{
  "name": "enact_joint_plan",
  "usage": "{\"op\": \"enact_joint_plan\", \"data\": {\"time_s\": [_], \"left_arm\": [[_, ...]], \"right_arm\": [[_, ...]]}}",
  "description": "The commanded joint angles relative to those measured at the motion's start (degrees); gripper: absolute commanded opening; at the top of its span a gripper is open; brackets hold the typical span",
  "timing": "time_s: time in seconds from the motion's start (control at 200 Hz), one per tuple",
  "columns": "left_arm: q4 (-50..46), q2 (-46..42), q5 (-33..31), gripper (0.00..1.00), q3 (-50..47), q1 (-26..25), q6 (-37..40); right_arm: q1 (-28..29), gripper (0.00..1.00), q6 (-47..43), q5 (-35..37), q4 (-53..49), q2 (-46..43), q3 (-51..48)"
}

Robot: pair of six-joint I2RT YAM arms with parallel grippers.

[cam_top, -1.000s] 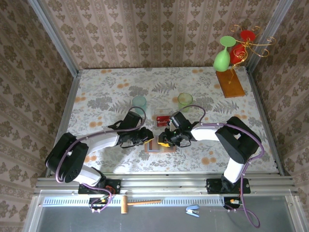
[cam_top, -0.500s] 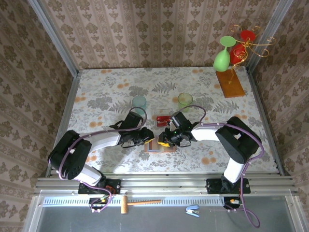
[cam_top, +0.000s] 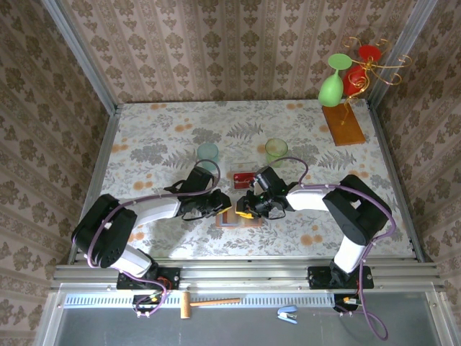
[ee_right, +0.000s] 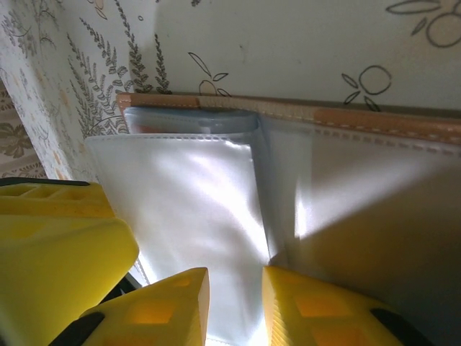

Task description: Take the credit cards out of the card holder

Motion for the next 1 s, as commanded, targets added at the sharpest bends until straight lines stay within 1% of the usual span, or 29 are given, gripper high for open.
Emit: {"op": "enact_joint_plan", "data": {"time_s": [0.0,0.275,0.55,0.775,0.925,0.94,0.995], "left_arm": [[0.47,0.15,0.91,0.19,-0.37,-0.24,-0.46],[-1.49,-0.7,0.65,0.19,0.93,-0.67,0.14],[-3.08,-1.52,0.87,0.21,3.51,-1.29,0.68],[-3.94,-0.71,1.26,0.29,5.96,-2.07,1.03],[-3.99,0.72,1.62,0.32,7.76,-2.98,1.2],[-4.0,0.92,1.68,0.32,7.84,-3.11,1.21],[-3.96,1.69,1.86,0.34,8.55,-3.57,1.3]], "right_arm": [[-0.32,0.28,0.45,-0.59,-0.42,-2.14,-0.39],[-0.52,0.32,-0.53,1.21,-4.62,-6.76,0.56],[-3.01,0.32,-3.21,3.51,-10.94,-12.85,0.97],[-5.15,0.33,-4.36,5.0,-13.91,-17.23,-0.1],[-6.38,0.33,-4.43,5.81,-14.65,-18.8,-1.51],[-6.48,0.33,-4.43,5.89,-14.74,-20.45,-1.6],[-6.82,0.33,-4.39,6.18,-14.91,-21.48,-2.12]]}}
